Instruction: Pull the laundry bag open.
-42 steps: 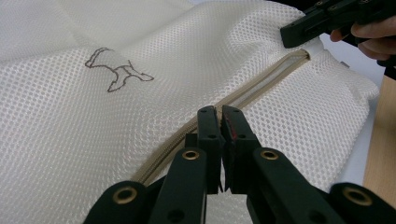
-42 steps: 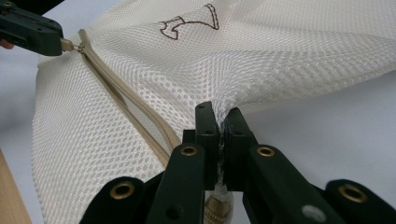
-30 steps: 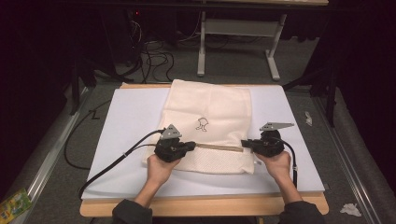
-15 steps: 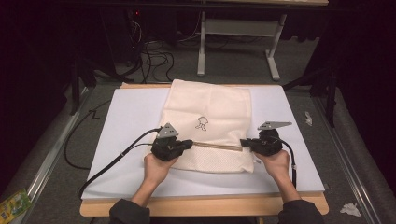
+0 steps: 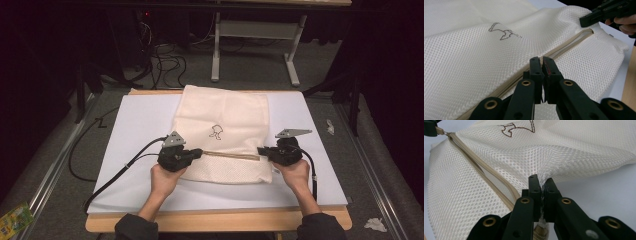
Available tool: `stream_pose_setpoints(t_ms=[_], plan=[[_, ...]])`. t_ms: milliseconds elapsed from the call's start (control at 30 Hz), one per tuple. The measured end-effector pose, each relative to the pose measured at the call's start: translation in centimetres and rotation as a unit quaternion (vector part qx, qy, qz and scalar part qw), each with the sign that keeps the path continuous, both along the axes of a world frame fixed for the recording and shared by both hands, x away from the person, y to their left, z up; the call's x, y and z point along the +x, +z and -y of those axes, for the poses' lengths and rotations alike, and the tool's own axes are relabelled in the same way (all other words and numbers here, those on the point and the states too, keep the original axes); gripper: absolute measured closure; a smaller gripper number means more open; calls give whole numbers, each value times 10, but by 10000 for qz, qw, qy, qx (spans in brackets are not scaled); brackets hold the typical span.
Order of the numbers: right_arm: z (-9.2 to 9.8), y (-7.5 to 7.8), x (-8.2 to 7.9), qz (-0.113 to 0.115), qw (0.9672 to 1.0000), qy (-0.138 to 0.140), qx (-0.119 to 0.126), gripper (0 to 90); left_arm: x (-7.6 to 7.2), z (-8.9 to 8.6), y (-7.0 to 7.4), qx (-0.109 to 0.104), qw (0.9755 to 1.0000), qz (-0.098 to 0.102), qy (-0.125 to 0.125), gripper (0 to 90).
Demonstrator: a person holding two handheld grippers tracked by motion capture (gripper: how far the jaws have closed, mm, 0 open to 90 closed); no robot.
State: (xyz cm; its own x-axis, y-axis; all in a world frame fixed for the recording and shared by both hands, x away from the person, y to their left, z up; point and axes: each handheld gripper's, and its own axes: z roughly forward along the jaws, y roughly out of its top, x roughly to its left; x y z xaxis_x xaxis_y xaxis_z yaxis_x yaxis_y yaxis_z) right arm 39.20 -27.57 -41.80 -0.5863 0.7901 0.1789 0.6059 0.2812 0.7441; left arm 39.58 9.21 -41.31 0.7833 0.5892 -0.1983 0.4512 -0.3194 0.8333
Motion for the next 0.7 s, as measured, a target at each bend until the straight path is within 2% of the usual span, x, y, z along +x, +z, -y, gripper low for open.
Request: stream_pose_setpoints(t_ms=[333, 567, 700], plan=[[-2, 2, -1, 40, 9999, -19, -141, 888, -1, -5, 0, -23, 10000, 38, 28, 873], [2, 2, 1, -12, 10000, -68, -53, 887, 0, -11, 2, -63, 9999, 28, 79, 873], [3, 3, 1, -3, 10000, -59, -80, 887, -2, -16, 2, -74, 9999, 1, 114, 873]])
